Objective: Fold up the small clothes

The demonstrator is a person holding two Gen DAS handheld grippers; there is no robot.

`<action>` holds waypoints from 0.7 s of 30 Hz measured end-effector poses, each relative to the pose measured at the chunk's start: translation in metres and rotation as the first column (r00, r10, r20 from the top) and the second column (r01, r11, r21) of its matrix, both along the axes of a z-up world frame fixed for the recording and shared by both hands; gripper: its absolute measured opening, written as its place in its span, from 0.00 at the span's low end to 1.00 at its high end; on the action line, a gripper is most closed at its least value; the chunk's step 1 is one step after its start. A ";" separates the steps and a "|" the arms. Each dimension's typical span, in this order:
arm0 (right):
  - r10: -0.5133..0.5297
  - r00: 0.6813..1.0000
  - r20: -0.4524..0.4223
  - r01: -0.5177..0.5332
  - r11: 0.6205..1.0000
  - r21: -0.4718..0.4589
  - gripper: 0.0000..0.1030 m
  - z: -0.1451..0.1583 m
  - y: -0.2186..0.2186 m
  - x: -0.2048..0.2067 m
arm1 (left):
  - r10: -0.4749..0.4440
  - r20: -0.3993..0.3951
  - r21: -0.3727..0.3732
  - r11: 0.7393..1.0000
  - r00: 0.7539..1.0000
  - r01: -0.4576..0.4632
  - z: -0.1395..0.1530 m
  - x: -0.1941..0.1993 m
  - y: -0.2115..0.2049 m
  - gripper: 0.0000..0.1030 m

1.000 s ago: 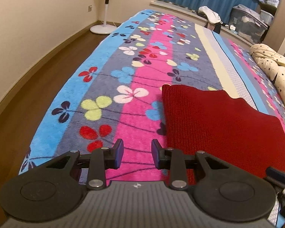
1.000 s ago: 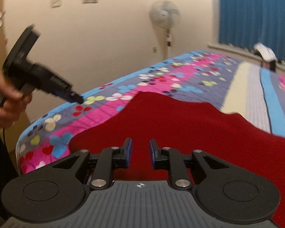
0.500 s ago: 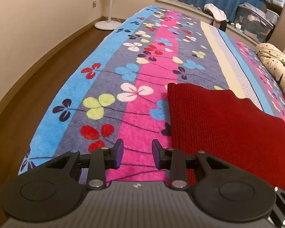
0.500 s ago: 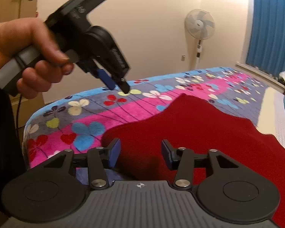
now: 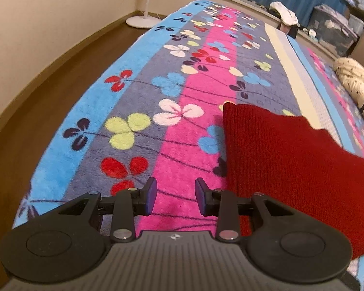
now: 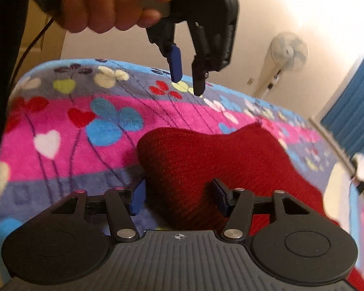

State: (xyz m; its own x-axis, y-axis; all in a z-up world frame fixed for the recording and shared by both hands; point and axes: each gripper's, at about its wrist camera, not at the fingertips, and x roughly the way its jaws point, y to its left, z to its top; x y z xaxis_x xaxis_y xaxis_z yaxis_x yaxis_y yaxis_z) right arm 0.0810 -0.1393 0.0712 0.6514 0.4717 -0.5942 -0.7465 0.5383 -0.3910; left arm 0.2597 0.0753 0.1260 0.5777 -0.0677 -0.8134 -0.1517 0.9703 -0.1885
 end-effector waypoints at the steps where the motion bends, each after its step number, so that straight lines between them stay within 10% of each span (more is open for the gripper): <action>1: 0.001 1.000 -0.003 -0.001 1.000 0.000 0.42 0.000 0.001 0.002 | 0.000 -0.002 -0.023 1.000 1.000 0.000 -0.001 0.002 0.001 0.46; 6: -0.031 0.999 -0.013 0.032 0.996 0.080 0.18 0.016 -0.004 0.008 | -0.090 -0.015 -0.170 0.982 0.996 0.087 -0.010 0.026 -0.001 0.82; 12: -0.102 0.995 -0.008 0.102 0.971 0.219 0.16 0.051 -0.020 0.015 | -0.174 -0.056 -0.436 0.890 0.983 0.133 -0.042 0.079 0.001 0.83; 21: -0.132 0.991 0.011 0.123 0.952 0.280 0.15 0.062 -0.032 0.011 | -0.277 -0.039 -0.556 0.804 0.960 0.209 -0.072 0.129 -0.020 0.82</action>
State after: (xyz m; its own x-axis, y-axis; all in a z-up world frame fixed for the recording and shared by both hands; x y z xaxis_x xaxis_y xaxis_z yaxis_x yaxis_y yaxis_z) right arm 0.0922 -0.1714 0.1334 0.7321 0.5273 -0.4313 -0.6551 0.7187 -0.2331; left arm 0.3885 0.0554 0.0540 0.3893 -0.6420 -0.6605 0.0224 0.7235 -0.6899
